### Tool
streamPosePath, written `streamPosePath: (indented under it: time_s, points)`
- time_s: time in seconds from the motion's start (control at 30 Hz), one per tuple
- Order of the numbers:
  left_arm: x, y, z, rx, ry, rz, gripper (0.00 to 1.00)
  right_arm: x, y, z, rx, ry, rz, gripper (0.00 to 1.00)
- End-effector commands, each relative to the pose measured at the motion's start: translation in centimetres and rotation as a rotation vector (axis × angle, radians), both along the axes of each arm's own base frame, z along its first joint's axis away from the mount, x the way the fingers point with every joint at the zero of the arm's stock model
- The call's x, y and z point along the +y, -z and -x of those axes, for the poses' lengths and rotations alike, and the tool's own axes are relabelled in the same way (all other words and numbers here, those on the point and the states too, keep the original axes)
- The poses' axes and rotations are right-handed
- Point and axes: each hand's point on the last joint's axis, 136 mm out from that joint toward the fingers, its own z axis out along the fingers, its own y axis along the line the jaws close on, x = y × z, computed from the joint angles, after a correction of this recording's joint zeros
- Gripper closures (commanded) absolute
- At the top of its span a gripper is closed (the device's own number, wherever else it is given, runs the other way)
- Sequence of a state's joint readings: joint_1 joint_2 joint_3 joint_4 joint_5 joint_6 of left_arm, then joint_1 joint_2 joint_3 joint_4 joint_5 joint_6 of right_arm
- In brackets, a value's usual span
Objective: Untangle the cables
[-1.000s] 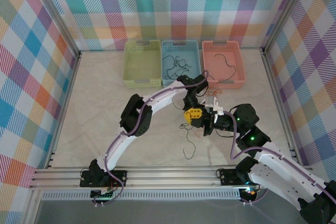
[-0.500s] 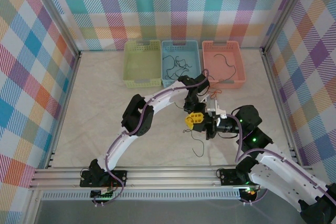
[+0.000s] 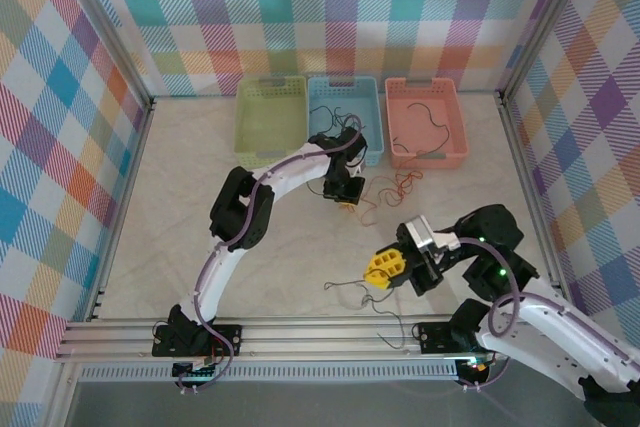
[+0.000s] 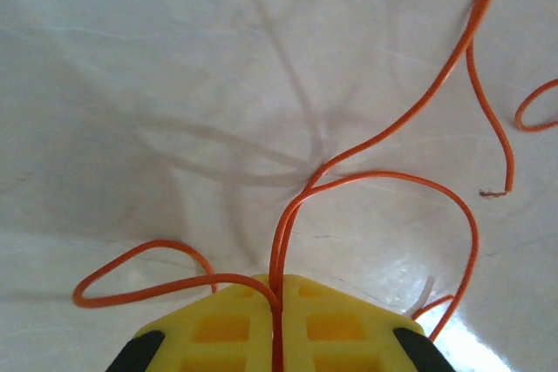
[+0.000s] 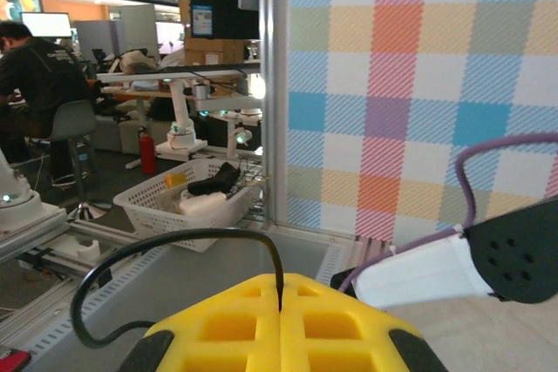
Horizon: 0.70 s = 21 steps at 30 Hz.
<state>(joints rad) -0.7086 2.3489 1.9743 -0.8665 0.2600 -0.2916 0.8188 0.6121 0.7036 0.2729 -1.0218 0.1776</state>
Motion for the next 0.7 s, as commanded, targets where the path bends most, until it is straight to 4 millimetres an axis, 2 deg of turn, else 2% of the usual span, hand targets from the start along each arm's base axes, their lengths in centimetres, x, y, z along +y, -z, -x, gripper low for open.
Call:
streamPosePath:
  time_s: [0.0,0.13,0.23,0.37,0.5,0.67]
  points:
    - [0.0,-2.4,-0.2,-0.057,-0.013,0.019,0.92,-1.1,-1.2,1.3,-0.032,-0.013,-0.019,1.0]
    - [1.5,-2.9,-0.2,-0.083,-0.033,-0.004,0.93,-0.8,-1.4,-3.0,-0.02,0.292,-0.068,1.0]
    - [3.0,-3.7,0.3,-0.109,-0.056,0.0,0.93,-0.6,-1.7,-7.4,0.017,0.531,-0.063,1.0]
    - [4.9,-4.6,1.9,-0.142,-0.075,0.051,0.94,-1.3,-2.8,-13.7,0.045,0.86,-0.05,1.0]
    - [6.8,-4.8,3.2,-0.177,-0.102,0.071,0.94,-1.2,-3.9,-19.2,0.044,1.095,-0.005,1.0]
    - [8.7,-4.8,4.3,-0.223,-0.145,0.078,0.96,-0.4,-5.6,-26.2,0.069,1.309,-0.004,1.0]
